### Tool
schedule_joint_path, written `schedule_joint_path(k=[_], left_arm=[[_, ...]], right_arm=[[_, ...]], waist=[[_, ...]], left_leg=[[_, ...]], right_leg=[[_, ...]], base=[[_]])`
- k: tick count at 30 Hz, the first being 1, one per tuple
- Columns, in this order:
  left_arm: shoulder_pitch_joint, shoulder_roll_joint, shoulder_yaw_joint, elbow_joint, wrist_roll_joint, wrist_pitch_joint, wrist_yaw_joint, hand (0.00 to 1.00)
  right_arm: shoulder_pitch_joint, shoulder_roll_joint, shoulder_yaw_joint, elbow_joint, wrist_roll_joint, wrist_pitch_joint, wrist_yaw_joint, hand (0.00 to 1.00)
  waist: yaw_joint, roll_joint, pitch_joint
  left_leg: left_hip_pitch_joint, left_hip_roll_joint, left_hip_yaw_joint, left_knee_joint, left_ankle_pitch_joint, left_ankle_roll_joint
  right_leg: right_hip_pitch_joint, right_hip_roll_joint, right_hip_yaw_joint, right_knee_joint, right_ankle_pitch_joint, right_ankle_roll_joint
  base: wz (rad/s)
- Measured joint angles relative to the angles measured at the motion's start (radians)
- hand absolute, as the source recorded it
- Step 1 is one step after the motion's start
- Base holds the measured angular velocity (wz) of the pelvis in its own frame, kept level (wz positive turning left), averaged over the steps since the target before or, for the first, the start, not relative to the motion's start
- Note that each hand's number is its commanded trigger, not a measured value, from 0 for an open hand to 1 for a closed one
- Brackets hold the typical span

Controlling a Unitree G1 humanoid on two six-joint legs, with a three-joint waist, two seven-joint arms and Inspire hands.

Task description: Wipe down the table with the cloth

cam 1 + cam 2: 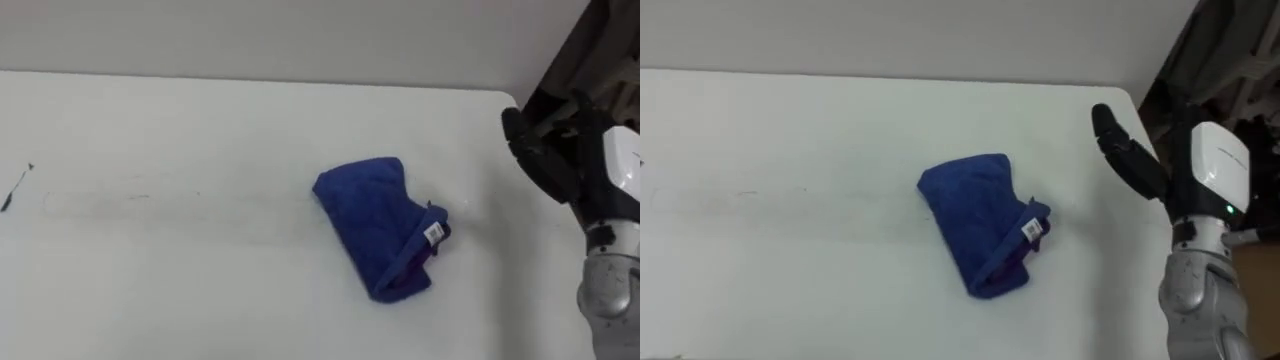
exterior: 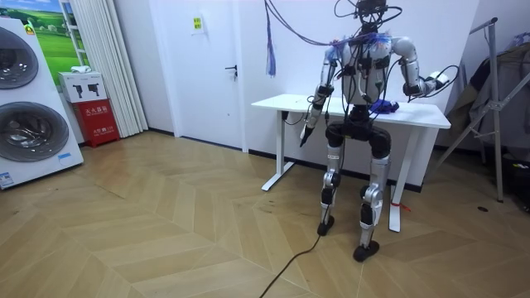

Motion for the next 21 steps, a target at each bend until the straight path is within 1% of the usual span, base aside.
schedule_joint_path(k=[2,3,5,6,8,9,10,11,12,14,15,17,19,20,21], left_arm=[[-0.001,0.000,0.000,0.000,0.000,-0.005,-0.009,0.00],[0.003,0.000,0.000,0.000,0.000,-0.005,-0.014,0.00],[0.005,0.000,0.004,0.006,0.000,-0.005,-0.019,0.00],[0.005,0.000,0.006,0.006,0.000,-0.005,-0.019,0.00],[0.021,-0.001,0.009,0.007,0.001,-0.005,-0.019,0.00],[0.026,-0.002,0.021,0.013,0.002,-0.005,-0.018,0.00],[0.029,-0.002,0.040,0.022,0.002,-0.005,-0.015,0.00],[0.030,-0.001,0.048,0.026,0.001,-0.005,-0.012,0.00],[0.034,-0.001,0.063,0.035,-0.001,-0.005,-0.008,0.00],[0.033,0.002,0.077,0.054,-0.002,-0.004,-0.007,0.00],[0.034,0.005,0.084,0.055,0.003,-0.003,-0.007,0.00],[0.043,0.003,0.102,0.057,0.005,-0.003,-0.007,0.00],[0.046,0.003,0.122,0.057,0.020,-0.003,-0.007,0.00],[0.047,0.003,0.125,0.057,0.018,-0.003,-0.006,0.00],[0.048,0.003,0.133,0.057,0.017,-0.003,-0.003,0.00]], right_arm=[[0.000,0.000,-0.004,0.000,-0.003,0.000,0.000,0.00],[0.000,0.000,-0.012,0.000,-0.001,0.000,0.000,0.00],[-0.001,-0.005,-0.037,0.009,0.013,-0.002,0.000,0.00],[-0.001,-0.014,-0.052,0.018,0.042,0.000,0.000,0.00],[-0.001,-0.033,-0.080,0.040,0.071,0.001,-0.001,0.00],[0.000,-0.046,-0.101,0.068,0.097,0.001,-0.006,0.00],[-0.001,-0.053,-0.126,0.117,0.125,-0.001,-0.017,0.00],[0.000,-0.057,-0.138,0.144,0.134,0.002,-0.023,0.00],[0.001,-0.063,-0.160,0.187,0.151,0.012,-0.030,0.00],[0.000,-0.076,-0.167,0.264,0.199,0.018,-0.051,0.00],[0.001,-0.079,-0.173,0.330,0.230,0.019,-0.056,0.00],[0.010,-0.080,-0.197,0.424,0.295,0.024,-0.057,0.00],[0.041,-0.080,-0.226,0.516,0.386,0.028,-0.066,0.00],[0.046,-0.080,-0.236,0.540,0.417,0.026,-0.068,0.00],[0.046,-0.081,-0.259,0.599,0.490,0.027,-0.072,0.00]], waist=[[-0.004,-0.002,-0.0006],[-0.014,-0.004,-0.0012],[-0.019,-0.009,0.0009],[-0.019,-0.014,0.0036],[-0.021,-0.018,0.0032],[-0.023,-0.019,0.0040],[-0.026,-0.023,0.0014],[-0.026,-0.023,0.0011],[-0.027,-0.025,-0.0006],[-0.043,-0.023,-0.0010],[-0.051,-0.024,-0.0014],[-0.052,-0.022,-0.0028],[-0.054,-0.020,-0.0047],[-0.056,-0.022,-0.0034],[-0.061,-0.024,-0.0027]], left_leg=[[-0.001,0.000,0.001,-0.001,0.000,0.000],[0.000,0.000,0.002,-0.001,0.000,0.000],[-0.001,0.000,0.001,-0.001,0.000,0.000],[-0.003,0.000,0.000,-0.001,0.000,0.000],[-0.010,0.000,0.001,-0.001,0.000,0.000],[-0.012,0.000,0.001,0.000,0.000,0.000],[-0.014,0.000,-0.001,0.001,0.000,0.000],[-0.014,0.000,-0.002,0.001,0.000,0.000],[-0.015,0.000,-0.002,0.001,0.000,0.000],[-0.019,-0.001,-0.006,0.003,0.000,0.000],[-0.020,-0.002,-0.008,0.002,0.000,0.000],[-0.018,-0.001,-0.007,0.002,0.000,0.000],[-0.017,-0.001,-0.008,0.001,0.000,0.000],[-0.017,-0.001,-0.009,0.001,0.000,0.000],[-0.017,-0.002,-0.009,0.001,0.000,0.000]], right_leg=[[-0.002,0.000,0.004,0.000,0.000,0.000],[-0.002,0.000,0.004,0.001,0.000,0.000],[-0.001,-0.001,0.000,0.002,0.000,0.000],[-0.003,-0.001,-0.004,0.001,0.000,0.000],[-0.009,-0.001,-0.005,0.002,0.000,0.000],[-0.011,-0.001,-0.005,0.001,0.000,0.000],[-0.011,0.000,-0.006,0.001,0.000,0.000],[-0.011,0.000,-0.006,0.002,0.000,0.000],[-0.012,0.000,-0.006,0.002,0.000,0.000],[-0.012,0.000,-0.007,0.002,0.000,0.000],[-0.013,0.000,-0.009,0.002,0.000,0.000],[-0.009,-0.001,-0.024,0.001,0.000,0.000],[-0.008,0.000,-0.021,0.002,0.000,0.000],[-0.008,0.000,-0.020,0.001,0.000,0.000],[-0.007,0.000,-0.017,0.001,0.000,0.000]], base=[[0.00],[0.00],[0.00],[0.00],[0.00],[0.00],[0.04],[0.03],[0.00],[0.05],[0.06],[0.02],[0.00],[0.00],[0.00]])
